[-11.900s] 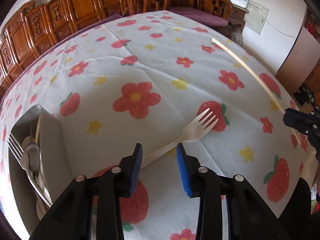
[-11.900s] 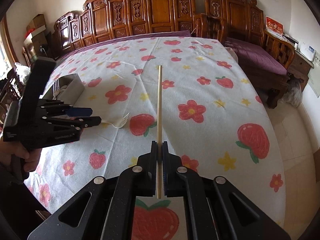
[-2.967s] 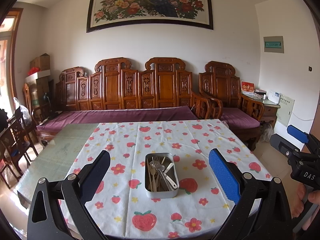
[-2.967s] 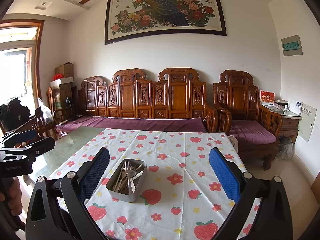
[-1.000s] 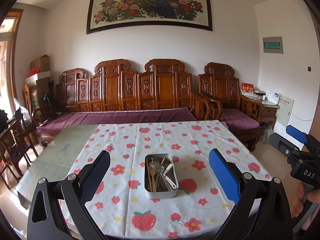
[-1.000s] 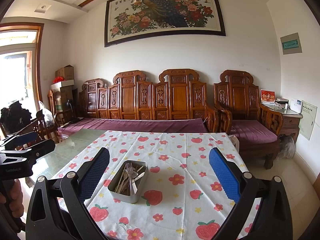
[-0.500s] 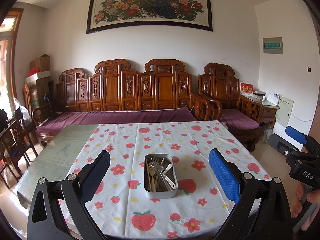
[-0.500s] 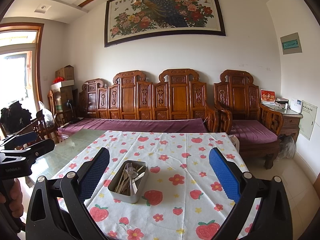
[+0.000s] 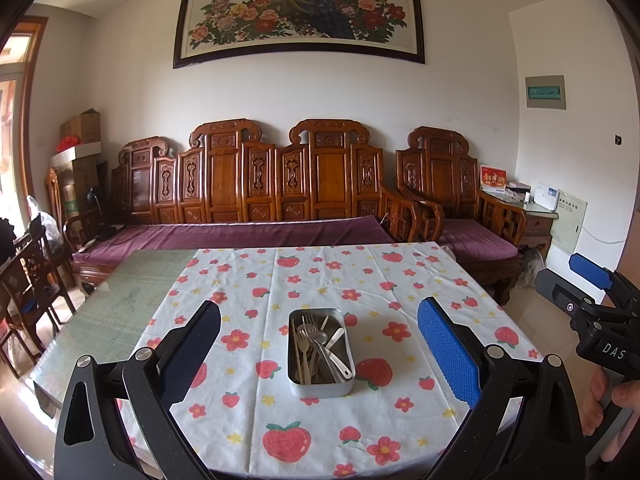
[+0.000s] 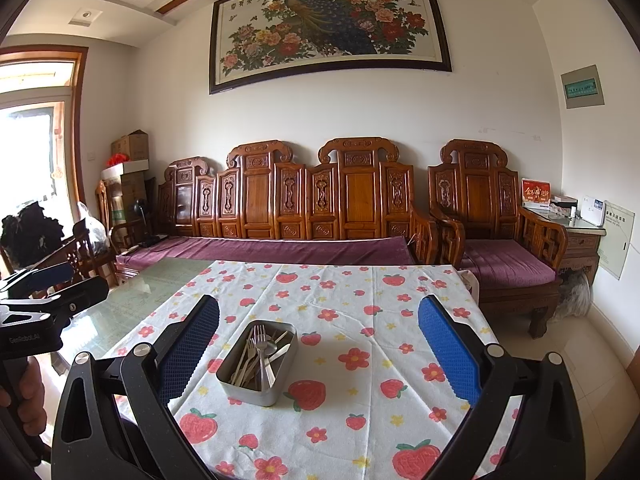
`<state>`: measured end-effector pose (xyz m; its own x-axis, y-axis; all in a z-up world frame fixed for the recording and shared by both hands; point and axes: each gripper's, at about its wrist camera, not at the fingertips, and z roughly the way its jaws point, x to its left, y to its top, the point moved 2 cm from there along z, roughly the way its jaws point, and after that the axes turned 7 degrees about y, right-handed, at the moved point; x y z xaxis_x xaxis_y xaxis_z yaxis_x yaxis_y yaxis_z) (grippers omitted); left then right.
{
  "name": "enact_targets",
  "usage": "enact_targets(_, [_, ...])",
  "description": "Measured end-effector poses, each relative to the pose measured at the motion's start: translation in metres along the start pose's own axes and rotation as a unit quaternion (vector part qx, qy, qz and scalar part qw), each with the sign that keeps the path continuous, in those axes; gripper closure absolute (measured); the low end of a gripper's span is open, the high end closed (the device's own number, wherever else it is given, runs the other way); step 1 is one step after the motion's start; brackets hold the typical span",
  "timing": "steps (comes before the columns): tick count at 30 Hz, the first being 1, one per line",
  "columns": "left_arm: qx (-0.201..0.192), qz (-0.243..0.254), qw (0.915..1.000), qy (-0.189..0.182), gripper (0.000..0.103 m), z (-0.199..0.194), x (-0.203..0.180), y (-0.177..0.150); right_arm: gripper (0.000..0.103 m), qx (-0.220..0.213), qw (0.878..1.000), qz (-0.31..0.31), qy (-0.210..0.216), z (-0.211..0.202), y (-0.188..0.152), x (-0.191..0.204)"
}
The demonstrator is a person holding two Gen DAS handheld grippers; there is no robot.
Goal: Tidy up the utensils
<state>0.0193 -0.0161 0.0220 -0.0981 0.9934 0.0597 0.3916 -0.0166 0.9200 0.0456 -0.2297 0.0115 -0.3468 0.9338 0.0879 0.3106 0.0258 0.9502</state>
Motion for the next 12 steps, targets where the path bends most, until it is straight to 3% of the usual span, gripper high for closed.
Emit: enact_targets(12, [-0.001, 0.0, 1.0, 0.0, 0.008, -0.0013, 0.0005, 0.0012, 0.003, 0.0, 1.0, 0.001, -0.001, 0.0004, -0.0008, -0.0008])
